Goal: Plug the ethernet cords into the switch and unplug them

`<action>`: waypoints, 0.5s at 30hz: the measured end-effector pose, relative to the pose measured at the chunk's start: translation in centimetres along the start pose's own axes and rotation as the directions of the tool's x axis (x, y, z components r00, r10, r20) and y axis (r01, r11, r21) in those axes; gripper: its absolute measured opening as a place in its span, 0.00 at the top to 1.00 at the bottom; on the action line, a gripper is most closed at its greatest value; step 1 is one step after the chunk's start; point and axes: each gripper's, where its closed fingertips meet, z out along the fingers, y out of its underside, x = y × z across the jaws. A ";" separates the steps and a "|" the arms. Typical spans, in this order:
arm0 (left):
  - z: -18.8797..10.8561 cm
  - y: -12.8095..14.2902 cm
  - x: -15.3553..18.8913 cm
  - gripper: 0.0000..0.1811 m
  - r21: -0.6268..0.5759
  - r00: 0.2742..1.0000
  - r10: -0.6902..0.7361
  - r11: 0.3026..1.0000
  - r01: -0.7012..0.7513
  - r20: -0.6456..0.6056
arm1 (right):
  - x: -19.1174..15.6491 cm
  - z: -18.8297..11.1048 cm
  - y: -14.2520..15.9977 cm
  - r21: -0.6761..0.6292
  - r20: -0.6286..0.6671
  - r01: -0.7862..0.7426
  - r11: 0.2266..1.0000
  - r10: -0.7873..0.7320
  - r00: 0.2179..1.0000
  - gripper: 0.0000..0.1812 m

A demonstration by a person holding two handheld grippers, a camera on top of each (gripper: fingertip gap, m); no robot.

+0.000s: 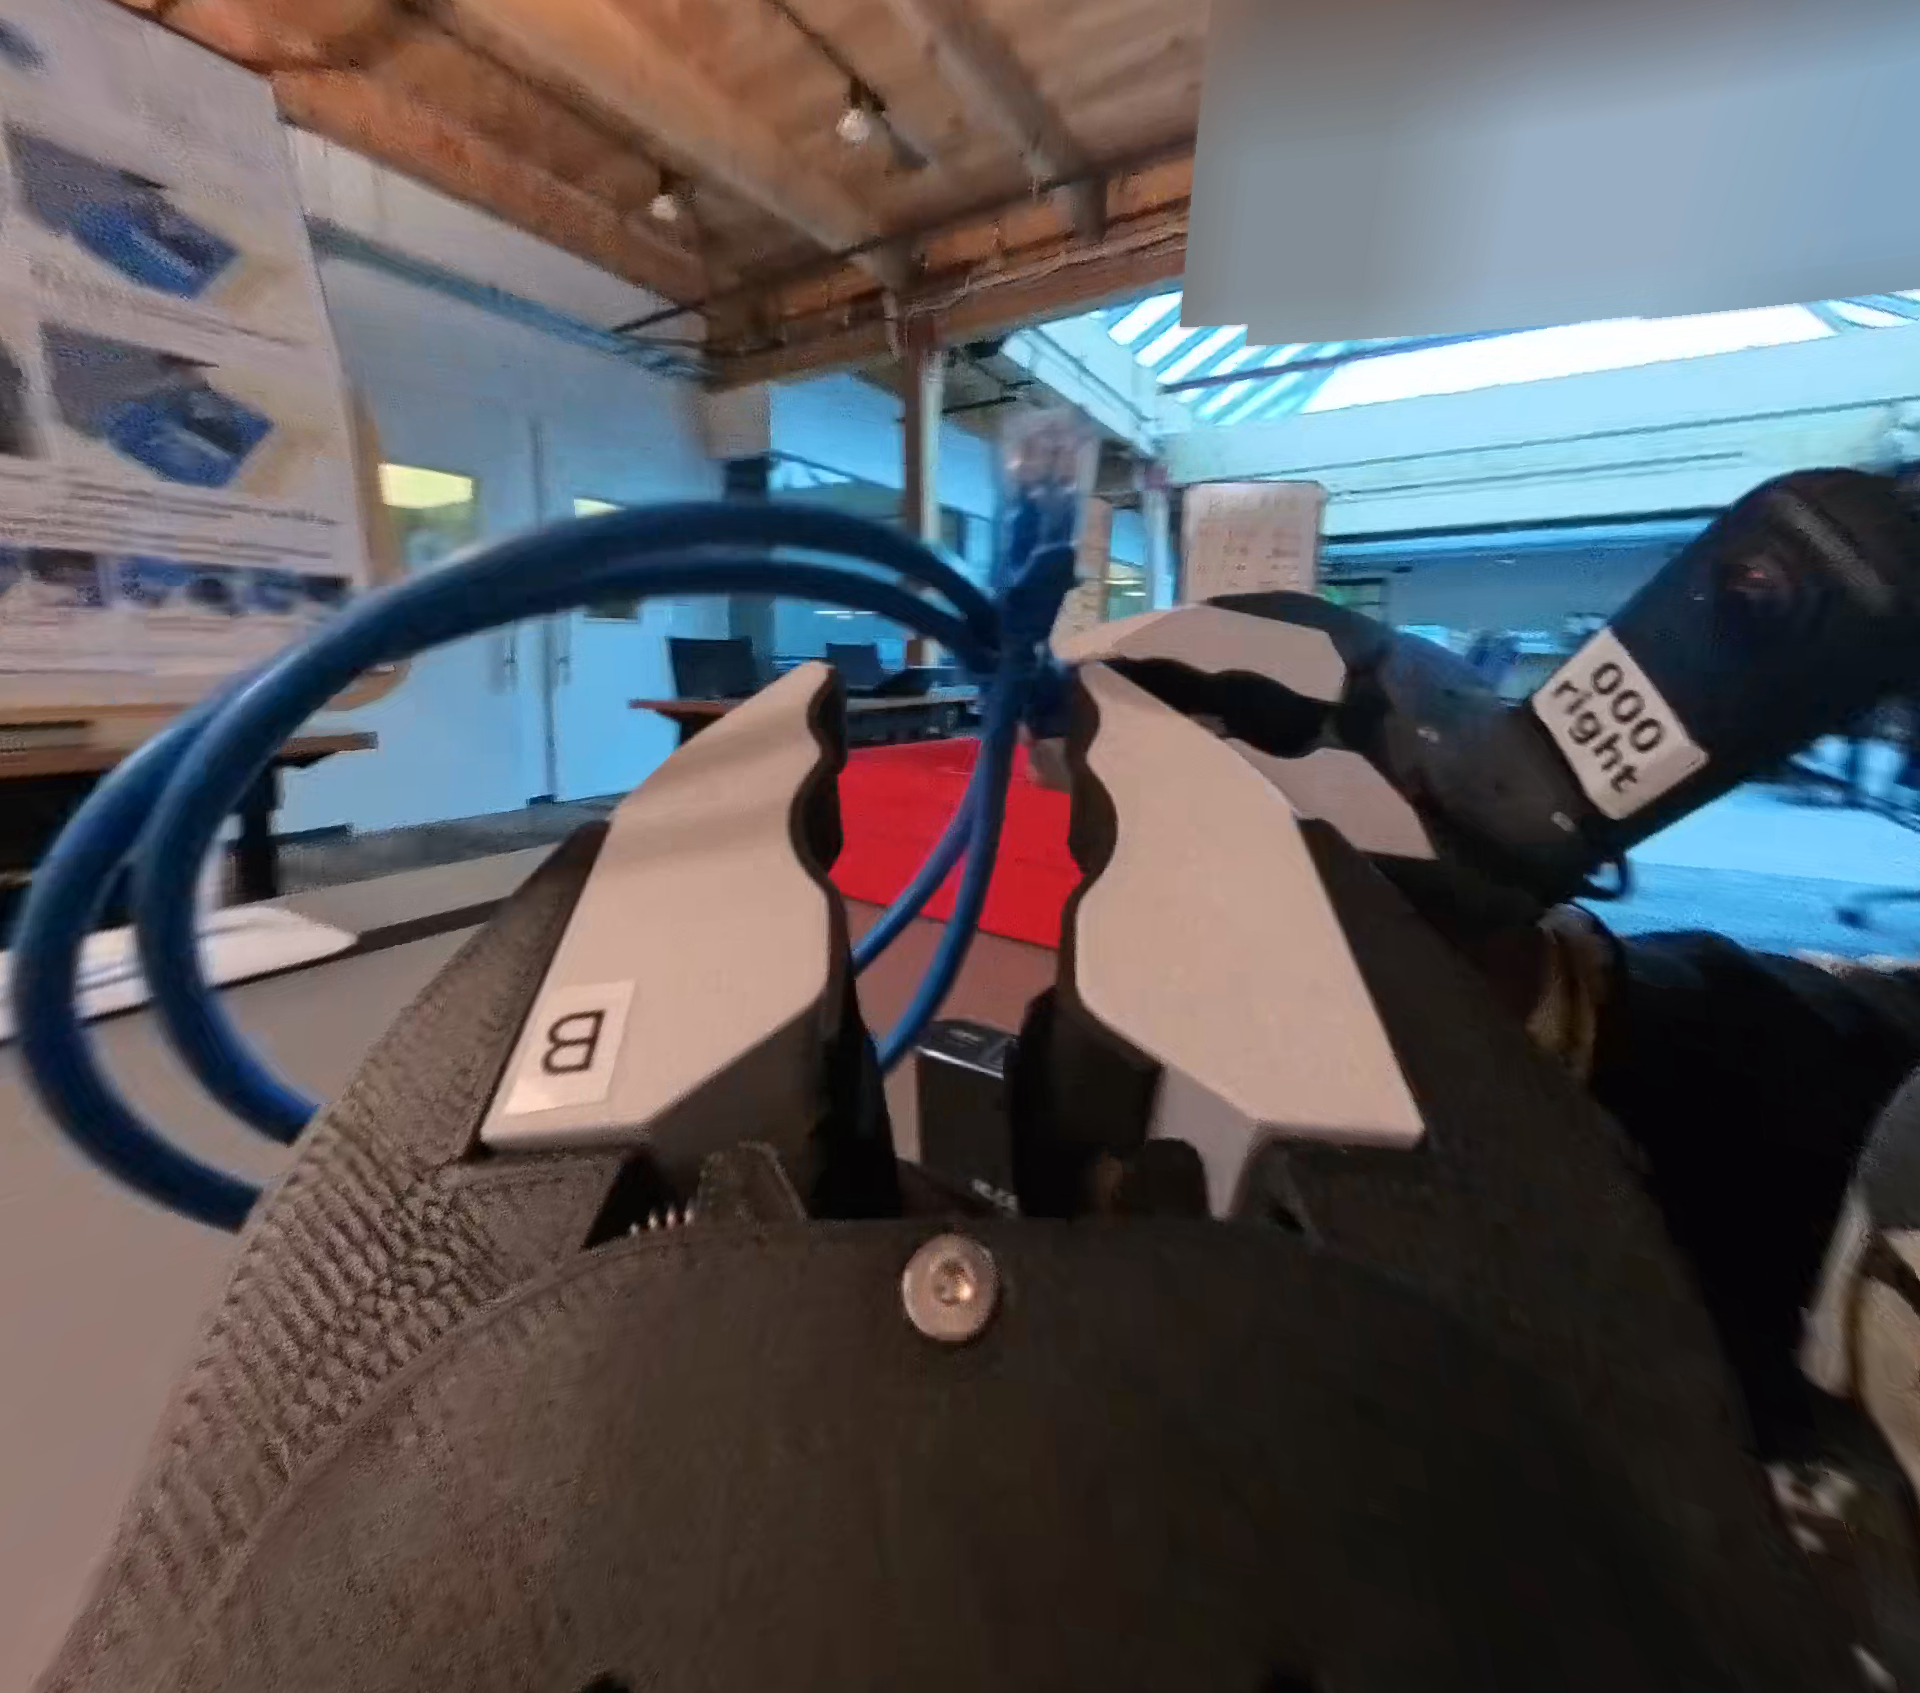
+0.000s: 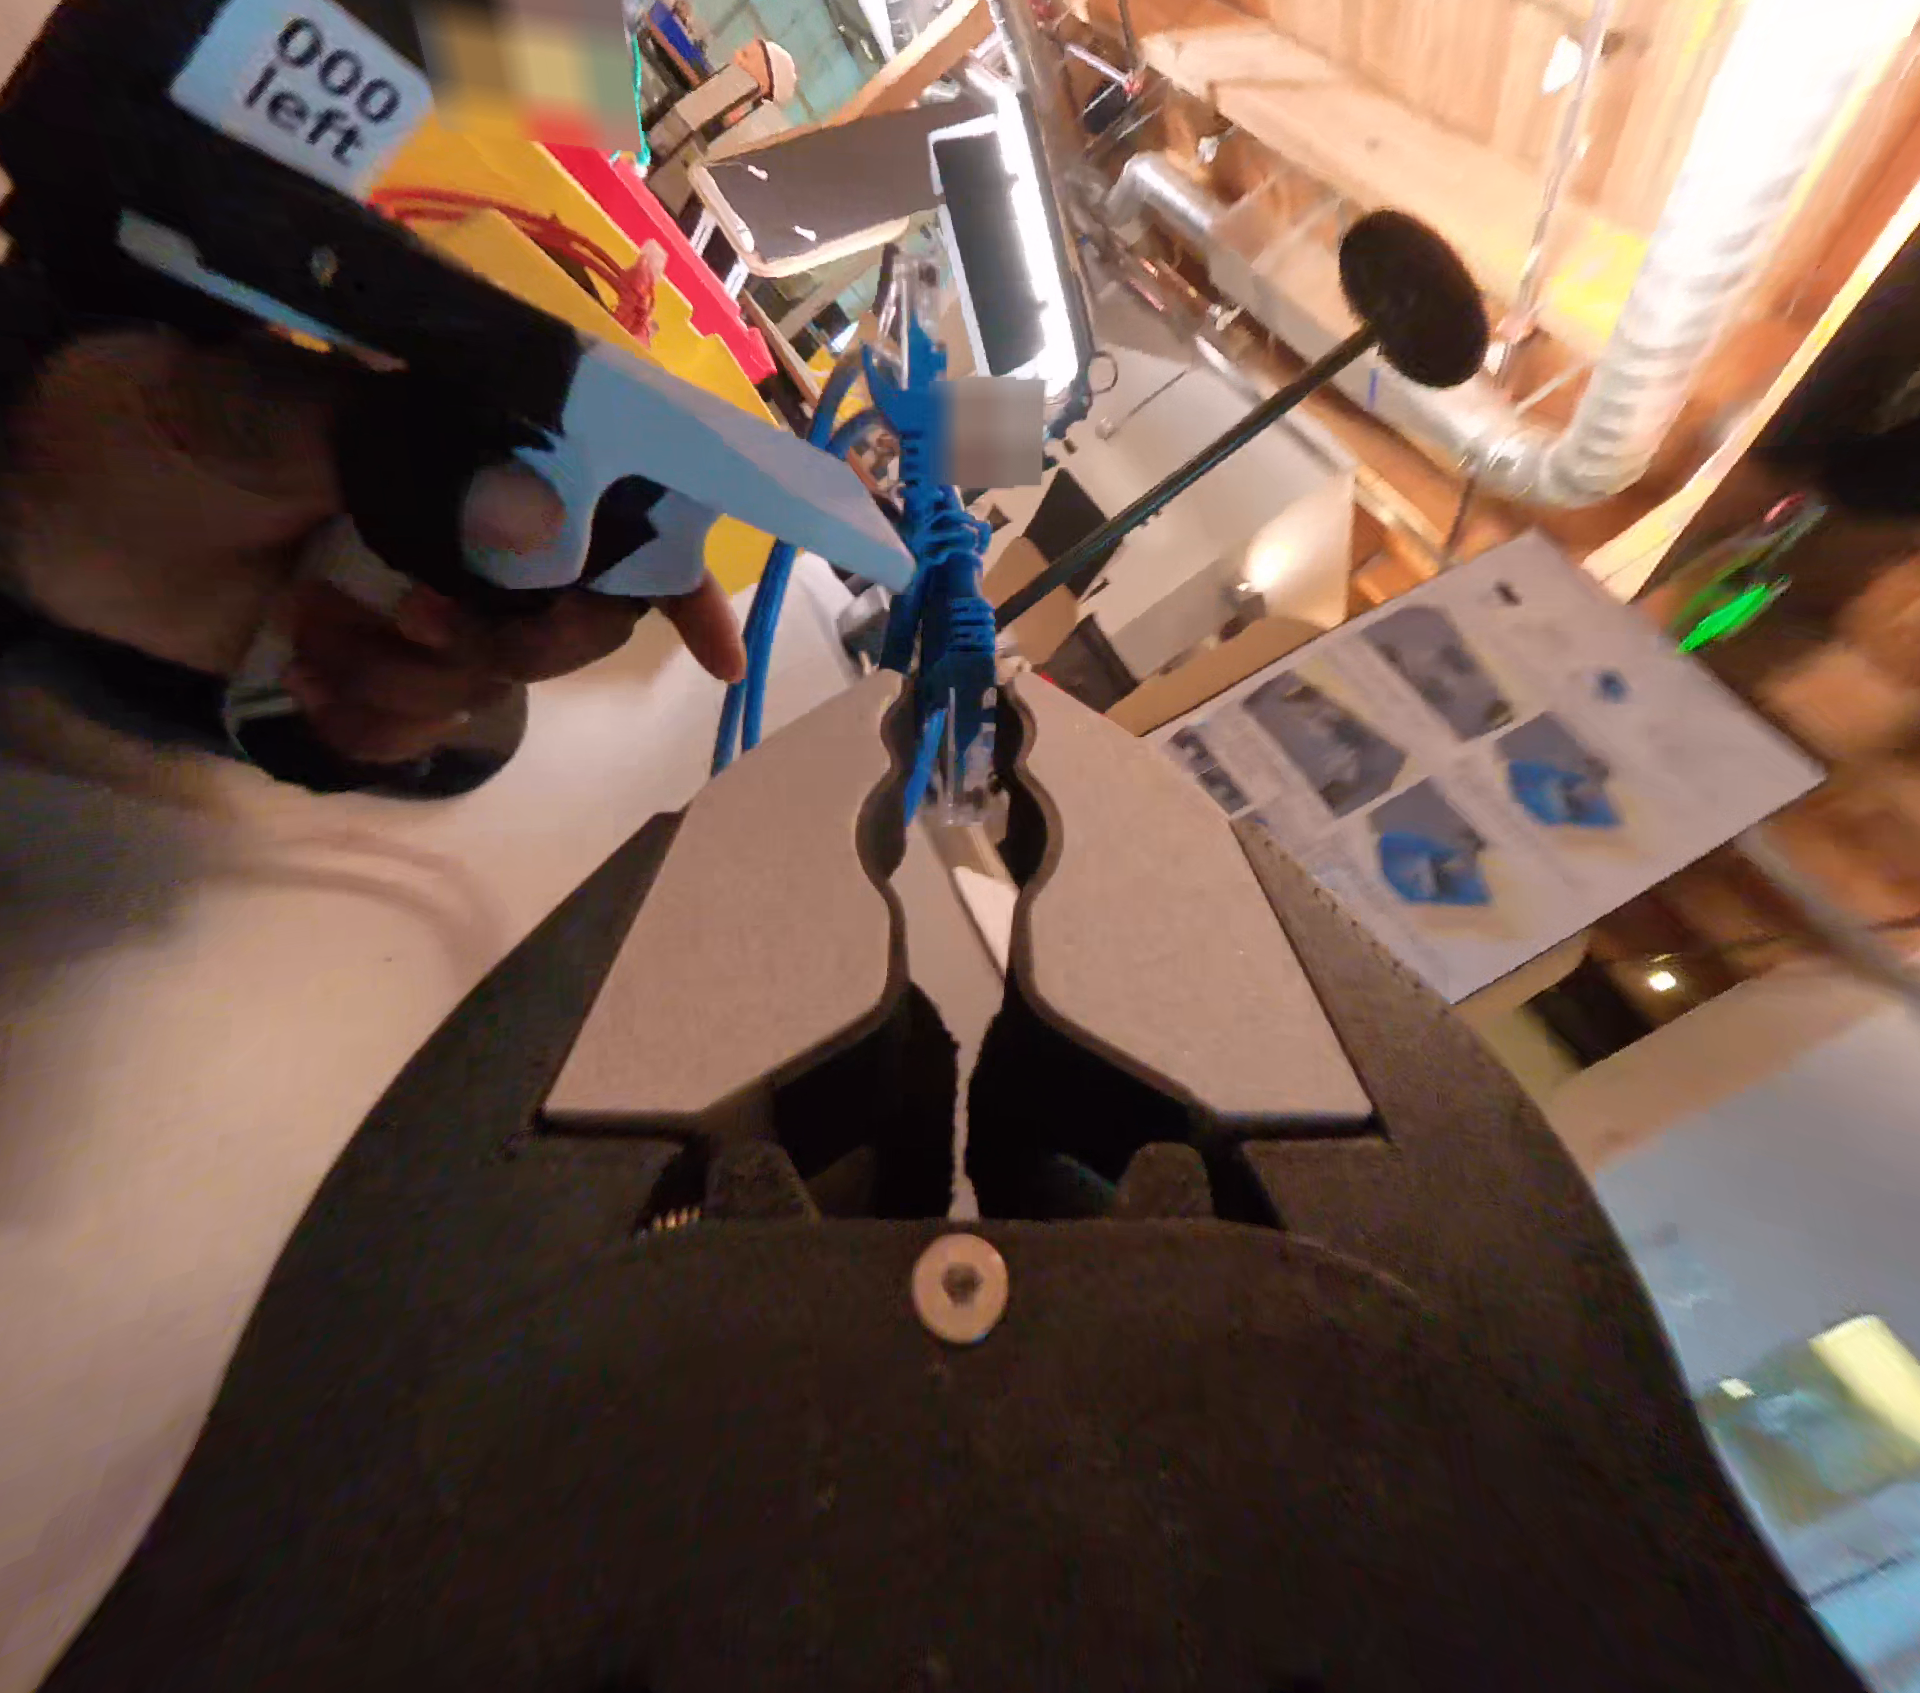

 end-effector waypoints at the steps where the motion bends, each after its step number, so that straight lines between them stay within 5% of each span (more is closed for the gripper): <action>1: 0.1 0.3 0.7 0.76 -0.017 0.999 -0.019 1.000 0.018 -0.046 | -0.3 0.0 -0.3 0.000 -0.001 0.041 0.999 -0.041 0.999 0.93; 3: 0.3 0.6 1.6 0.73 -0.042 0.986 -0.115 0.993 0.110 -0.125 | -1.1 0.2 -0.7 0.004 0.012 0.093 0.996 -0.093 0.996 0.93; 6: -0.3 -1.0 1.0 0.89 0.042 0.970 -0.190 0.979 0.198 -0.154 | -1.8 0.3 -1.0 0.017 0.023 0.132 0.991 -0.133 0.991 0.93; 8: -0.4 -0.9 0.9 0.89 0.014 0.968 -0.188 0.981 0.193 -0.165 | -1.8 0.3 -1.2 0.019 0.031 0.124 0.992 -0.125 0.992 0.93; 15: -2.6 -4.3 -3.3 0.89 0.192 0.942 -0.314 0.924 0.332 -0.118 | -0.5 -0.3 -0.7 -0.018 0.054 0.179 0.984 -0.178 0.983 0.93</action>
